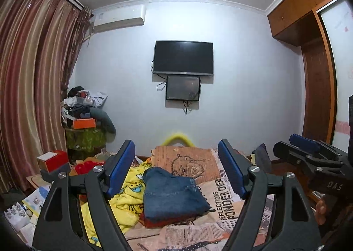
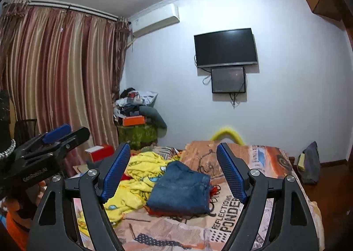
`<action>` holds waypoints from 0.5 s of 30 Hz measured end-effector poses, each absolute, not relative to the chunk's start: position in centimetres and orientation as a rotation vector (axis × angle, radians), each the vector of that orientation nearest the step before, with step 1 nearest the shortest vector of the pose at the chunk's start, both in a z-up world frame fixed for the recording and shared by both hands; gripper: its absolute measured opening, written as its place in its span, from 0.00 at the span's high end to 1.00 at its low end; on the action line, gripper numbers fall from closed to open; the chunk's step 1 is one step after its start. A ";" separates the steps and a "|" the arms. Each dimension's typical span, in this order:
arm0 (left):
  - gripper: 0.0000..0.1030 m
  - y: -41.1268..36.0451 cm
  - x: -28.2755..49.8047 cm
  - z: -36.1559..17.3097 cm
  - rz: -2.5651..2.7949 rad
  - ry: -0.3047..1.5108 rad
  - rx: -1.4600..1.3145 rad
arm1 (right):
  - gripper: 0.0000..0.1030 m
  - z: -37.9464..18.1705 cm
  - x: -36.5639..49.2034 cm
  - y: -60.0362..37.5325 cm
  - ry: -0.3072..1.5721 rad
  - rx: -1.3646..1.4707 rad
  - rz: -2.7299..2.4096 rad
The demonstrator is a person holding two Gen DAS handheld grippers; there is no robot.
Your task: Fold large clothes
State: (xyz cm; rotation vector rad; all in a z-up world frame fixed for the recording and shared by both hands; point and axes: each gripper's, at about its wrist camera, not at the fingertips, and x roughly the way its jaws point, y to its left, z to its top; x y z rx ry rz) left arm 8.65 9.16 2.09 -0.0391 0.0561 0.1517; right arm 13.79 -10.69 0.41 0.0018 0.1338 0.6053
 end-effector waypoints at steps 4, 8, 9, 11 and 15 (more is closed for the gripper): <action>0.07 8.9 8.5 1.4 0.177 0.069 -0.039 | 0.09 0.0 14.0 -10.4 0.155 -0.012 0.569; 0.03 9.2 8.7 0.9 0.179 0.080 -0.050 | 0.00 -0.3 13.8 -10.7 0.145 -0.008 0.531; 0.02 9.3 8.8 0.8 0.180 0.081 -0.057 | 0.00 -0.1 13.9 -10.6 0.143 -0.017 0.520; 0.02 9.4 8.9 0.7 0.182 0.083 -0.062 | 0.00 -0.2 13.5 -10.6 0.142 -0.028 0.518; 0.02 9.4 9.1 0.4 0.186 0.090 -0.059 | 0.00 -0.2 13.4 -10.6 0.152 -0.030 0.517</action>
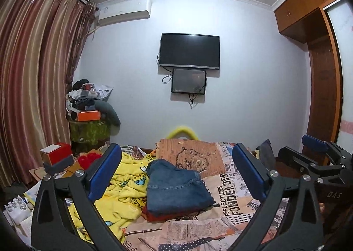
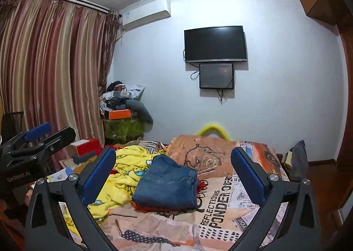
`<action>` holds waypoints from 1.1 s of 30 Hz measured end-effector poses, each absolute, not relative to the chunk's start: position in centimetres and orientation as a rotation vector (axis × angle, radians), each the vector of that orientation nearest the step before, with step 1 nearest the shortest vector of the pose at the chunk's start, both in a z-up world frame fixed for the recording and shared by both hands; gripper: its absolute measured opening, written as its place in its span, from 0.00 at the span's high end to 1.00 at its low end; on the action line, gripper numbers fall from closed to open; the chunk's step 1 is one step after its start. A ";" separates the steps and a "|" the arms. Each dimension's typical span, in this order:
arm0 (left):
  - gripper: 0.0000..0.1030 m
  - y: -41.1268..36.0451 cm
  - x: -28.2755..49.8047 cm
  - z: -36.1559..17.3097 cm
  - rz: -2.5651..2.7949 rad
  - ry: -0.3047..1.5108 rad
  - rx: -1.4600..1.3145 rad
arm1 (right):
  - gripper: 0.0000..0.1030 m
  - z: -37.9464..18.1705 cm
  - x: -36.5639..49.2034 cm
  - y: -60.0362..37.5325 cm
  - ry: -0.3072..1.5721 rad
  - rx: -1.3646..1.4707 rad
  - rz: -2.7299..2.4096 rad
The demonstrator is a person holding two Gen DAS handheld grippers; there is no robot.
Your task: Fold large clothes
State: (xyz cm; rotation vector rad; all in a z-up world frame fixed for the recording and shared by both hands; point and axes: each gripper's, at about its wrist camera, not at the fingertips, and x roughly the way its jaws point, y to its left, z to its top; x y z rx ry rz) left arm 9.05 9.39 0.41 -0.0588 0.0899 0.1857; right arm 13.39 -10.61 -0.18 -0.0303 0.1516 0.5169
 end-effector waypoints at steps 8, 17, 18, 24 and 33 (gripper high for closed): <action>0.02 9.1 9.3 0.2 0.193 0.099 -0.055 | 0.00 -0.4 13.5 -10.8 0.170 -0.025 0.514; 0.02 9.4 9.6 -0.2 0.196 0.115 -0.064 | 0.00 -0.4 13.7 -11.1 0.186 -0.019 0.512; 0.02 9.4 9.7 -0.2 0.196 0.116 -0.065 | 0.00 -0.5 13.7 -11.1 0.188 -0.019 0.512; 0.02 9.5 9.9 -0.3 0.200 0.123 -0.072 | 0.00 -0.3 13.7 -11.3 0.193 -0.013 0.511; 0.02 9.4 10.0 -0.4 0.202 0.126 -0.067 | 0.00 -0.3 13.7 -11.4 0.192 -0.010 0.512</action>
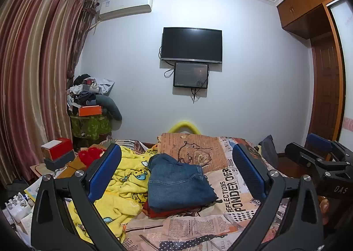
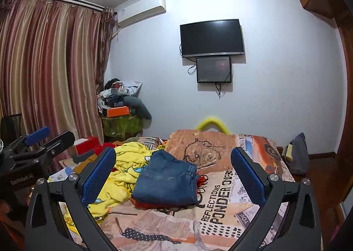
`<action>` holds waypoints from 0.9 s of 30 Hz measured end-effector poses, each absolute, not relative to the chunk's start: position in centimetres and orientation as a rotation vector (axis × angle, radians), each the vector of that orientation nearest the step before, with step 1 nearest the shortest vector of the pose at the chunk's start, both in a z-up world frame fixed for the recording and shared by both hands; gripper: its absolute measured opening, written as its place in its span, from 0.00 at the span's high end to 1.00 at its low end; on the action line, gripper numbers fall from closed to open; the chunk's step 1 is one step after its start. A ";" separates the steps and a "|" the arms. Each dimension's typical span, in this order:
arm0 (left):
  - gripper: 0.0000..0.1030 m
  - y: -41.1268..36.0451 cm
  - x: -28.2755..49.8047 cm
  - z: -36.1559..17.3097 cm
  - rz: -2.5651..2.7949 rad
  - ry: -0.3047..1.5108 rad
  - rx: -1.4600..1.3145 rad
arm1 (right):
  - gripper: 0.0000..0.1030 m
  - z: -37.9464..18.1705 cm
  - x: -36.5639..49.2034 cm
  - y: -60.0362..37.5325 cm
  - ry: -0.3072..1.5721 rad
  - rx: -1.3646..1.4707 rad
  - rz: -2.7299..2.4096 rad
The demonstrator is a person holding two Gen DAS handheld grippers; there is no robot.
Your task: Fold large clothes
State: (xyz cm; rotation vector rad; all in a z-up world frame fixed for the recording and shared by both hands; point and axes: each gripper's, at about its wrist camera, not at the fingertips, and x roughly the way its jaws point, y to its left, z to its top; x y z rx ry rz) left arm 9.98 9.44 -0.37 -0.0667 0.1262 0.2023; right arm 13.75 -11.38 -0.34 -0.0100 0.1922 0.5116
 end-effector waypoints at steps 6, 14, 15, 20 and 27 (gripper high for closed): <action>0.02 9.5 10.1 -0.5 0.197 0.129 -0.063 | 0.00 -0.2 13.7 -11.5 0.193 -0.006 0.511; 0.02 9.3 10.4 -0.9 0.182 0.140 -0.053 | 0.00 -0.5 13.7 -11.7 0.189 0.008 0.506; 0.02 9.3 10.4 -1.0 0.179 0.144 -0.054 | 0.00 -0.5 13.7 -11.7 0.190 0.009 0.505; 0.02 9.5 10.8 -1.1 0.163 0.163 -0.053 | 0.00 -0.6 13.8 -11.9 0.192 0.016 0.502; 0.02 9.2 11.0 -1.4 0.144 0.171 -0.040 | 0.00 -0.7 14.0 -12.1 0.198 0.031 0.492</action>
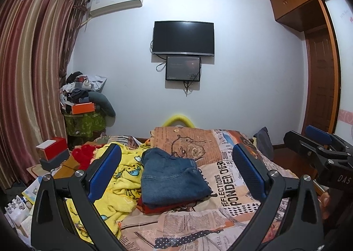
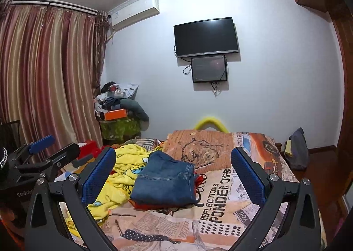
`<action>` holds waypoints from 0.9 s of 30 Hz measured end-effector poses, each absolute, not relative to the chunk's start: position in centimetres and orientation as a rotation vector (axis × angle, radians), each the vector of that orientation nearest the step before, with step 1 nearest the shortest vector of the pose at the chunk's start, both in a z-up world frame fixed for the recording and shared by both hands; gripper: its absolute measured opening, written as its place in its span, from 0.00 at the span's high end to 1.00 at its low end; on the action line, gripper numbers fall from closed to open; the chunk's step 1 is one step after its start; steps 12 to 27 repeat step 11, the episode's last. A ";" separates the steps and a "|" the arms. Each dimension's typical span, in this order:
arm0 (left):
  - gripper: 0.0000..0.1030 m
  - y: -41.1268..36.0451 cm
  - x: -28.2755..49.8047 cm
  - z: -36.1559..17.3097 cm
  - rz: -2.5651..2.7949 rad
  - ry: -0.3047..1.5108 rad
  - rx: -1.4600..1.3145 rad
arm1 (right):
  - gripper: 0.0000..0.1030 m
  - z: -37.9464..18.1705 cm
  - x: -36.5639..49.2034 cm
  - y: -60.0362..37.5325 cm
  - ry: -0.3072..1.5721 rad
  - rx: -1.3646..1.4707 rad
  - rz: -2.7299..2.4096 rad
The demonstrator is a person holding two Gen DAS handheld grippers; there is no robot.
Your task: Fold large clothes
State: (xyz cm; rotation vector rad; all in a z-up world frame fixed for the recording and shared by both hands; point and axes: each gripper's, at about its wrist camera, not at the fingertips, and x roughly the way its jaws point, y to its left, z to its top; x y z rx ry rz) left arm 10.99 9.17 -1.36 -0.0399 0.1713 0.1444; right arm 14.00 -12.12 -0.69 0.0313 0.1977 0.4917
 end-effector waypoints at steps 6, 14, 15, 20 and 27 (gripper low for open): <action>0.02 9.2 11.0 -1.4 0.134 0.170 -0.035 | 0.00 -0.8 14.0 -12.1 0.198 0.031 0.490; 0.02 9.5 11.1 -1.5 0.125 0.176 -0.040 | 0.00 -1.0 14.0 -12.0 0.203 0.031 0.489; 0.02 9.5 11.1 -1.5 0.125 0.176 -0.040 | 0.00 -1.0 14.0 -12.0 0.203 0.031 0.489; 0.02 9.5 11.1 -1.5 0.125 0.176 -0.040 | 0.00 -1.0 14.0 -12.0 0.203 0.031 0.489; 0.02 9.5 11.1 -1.5 0.125 0.176 -0.040 | 0.00 -1.0 14.0 -12.0 0.203 0.031 0.489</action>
